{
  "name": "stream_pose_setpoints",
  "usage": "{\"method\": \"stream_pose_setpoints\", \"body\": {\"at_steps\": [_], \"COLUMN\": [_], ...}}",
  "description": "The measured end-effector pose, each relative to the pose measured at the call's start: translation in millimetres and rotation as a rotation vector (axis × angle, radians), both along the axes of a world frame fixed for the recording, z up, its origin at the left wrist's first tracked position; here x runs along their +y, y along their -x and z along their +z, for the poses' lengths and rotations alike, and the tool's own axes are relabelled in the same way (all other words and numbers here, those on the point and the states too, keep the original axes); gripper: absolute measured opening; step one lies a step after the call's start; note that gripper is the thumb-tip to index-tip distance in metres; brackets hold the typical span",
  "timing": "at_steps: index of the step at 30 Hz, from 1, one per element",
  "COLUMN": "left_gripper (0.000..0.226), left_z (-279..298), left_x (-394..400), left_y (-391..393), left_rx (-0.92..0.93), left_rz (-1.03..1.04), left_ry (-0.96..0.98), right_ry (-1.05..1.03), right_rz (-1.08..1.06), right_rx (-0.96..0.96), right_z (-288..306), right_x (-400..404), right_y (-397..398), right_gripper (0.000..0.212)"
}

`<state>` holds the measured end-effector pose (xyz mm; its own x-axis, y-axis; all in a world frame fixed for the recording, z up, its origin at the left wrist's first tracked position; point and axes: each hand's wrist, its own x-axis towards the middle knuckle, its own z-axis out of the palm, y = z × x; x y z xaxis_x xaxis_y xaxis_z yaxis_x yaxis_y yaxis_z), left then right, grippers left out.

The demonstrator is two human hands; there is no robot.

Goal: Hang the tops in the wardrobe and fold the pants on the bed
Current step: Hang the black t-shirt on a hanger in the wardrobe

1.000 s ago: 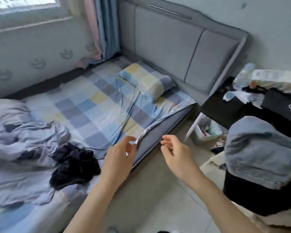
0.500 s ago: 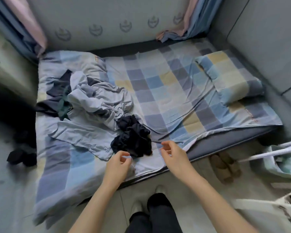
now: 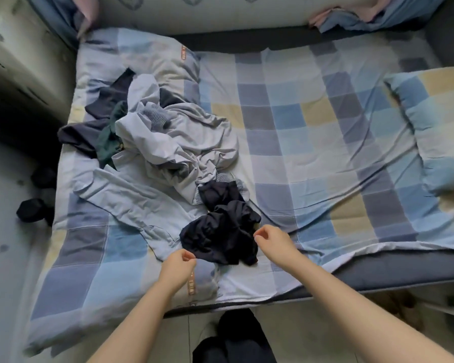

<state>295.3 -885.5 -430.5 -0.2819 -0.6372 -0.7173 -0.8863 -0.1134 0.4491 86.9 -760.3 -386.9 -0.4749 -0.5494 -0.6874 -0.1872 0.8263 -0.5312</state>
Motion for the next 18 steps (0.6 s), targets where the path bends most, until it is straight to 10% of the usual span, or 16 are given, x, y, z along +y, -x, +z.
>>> {"method": "stream_pose_setpoints", "body": {"at_steps": [11,15,18], "left_gripper": [0.032,0.048,0.040], "left_z": [-142.5,-179.8,-188.0], "left_x": [-46.1,-46.4,-42.5], "left_y": [26.7,18.2,14.9], "left_rx": [-0.151,-0.104,-0.085], "left_rz": [-0.111,0.097,0.275], "left_ry": [0.005,-0.081,-0.114], "right_ry": [-0.172,-0.299,-0.327], "right_rz": [0.314,0.430,0.336], "right_rx": [-0.050,-0.183,-0.245], "right_z": [-145.9,-190.2,-213.0], "right_x": [-73.0,-80.1,-73.9], "right_y": [47.6,30.0,15.4], "right_gripper": [0.022,0.015,0.048]}}
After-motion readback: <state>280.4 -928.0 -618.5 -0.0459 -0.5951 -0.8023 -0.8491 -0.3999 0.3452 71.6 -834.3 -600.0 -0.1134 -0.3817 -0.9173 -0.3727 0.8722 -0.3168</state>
